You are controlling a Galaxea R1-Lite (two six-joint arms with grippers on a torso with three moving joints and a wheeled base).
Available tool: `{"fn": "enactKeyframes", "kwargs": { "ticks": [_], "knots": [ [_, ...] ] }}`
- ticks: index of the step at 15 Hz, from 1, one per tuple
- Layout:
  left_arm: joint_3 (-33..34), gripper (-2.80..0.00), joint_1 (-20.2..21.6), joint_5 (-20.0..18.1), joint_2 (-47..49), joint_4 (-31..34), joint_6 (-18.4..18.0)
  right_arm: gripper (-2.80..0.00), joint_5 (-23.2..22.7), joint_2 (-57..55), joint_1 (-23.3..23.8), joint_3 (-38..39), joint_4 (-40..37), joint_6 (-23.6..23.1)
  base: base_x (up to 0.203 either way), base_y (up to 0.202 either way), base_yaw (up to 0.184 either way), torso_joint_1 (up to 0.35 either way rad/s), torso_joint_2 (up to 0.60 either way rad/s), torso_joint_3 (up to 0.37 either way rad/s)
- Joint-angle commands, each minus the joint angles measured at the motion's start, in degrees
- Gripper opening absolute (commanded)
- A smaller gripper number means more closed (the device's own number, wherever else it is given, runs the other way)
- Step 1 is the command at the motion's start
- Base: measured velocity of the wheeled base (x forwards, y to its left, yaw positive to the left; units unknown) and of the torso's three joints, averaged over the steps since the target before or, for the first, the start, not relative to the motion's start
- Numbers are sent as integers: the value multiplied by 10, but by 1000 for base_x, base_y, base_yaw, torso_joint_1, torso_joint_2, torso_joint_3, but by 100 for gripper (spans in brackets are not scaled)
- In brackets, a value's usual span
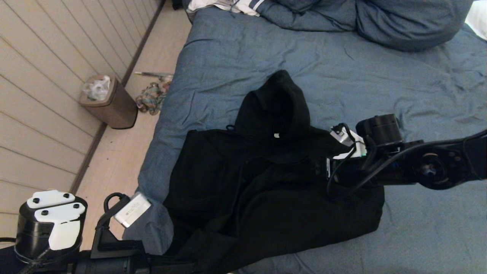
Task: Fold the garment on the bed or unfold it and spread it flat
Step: Unfold the black sweatshirt
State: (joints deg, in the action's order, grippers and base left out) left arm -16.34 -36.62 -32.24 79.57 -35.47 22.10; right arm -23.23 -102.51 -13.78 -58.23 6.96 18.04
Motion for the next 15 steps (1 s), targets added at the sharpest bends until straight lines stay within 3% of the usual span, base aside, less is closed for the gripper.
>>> {"fn": "enactKeyframes", "kwargs": {
  "ticks": [1,8,11,13,15],
  "knots": [
    [0,-280,0,-2,1,-2,1,-280,-2,-2,0,0,1,1,0,0,0,0,0,0],
    [1,-280,0,0,-7,-3,1,-280,-2,2,3,3,-1,3,0,0,0,0,0,0],
    [2,-280,0,1,-84,5,1,-280,-3,84,-3,43,-5,6,0,0,0,0,0,0],
    [1,-280,0,-1,-161,44,12,-280,-3,156,-18,91,-8,6,0,0,0,0,0,0],
    [-3,-280,0,-7,-222,139,20,-280,-3,234,-31,135,-36,7,0,0,0,0,0,0]
  ]
}}
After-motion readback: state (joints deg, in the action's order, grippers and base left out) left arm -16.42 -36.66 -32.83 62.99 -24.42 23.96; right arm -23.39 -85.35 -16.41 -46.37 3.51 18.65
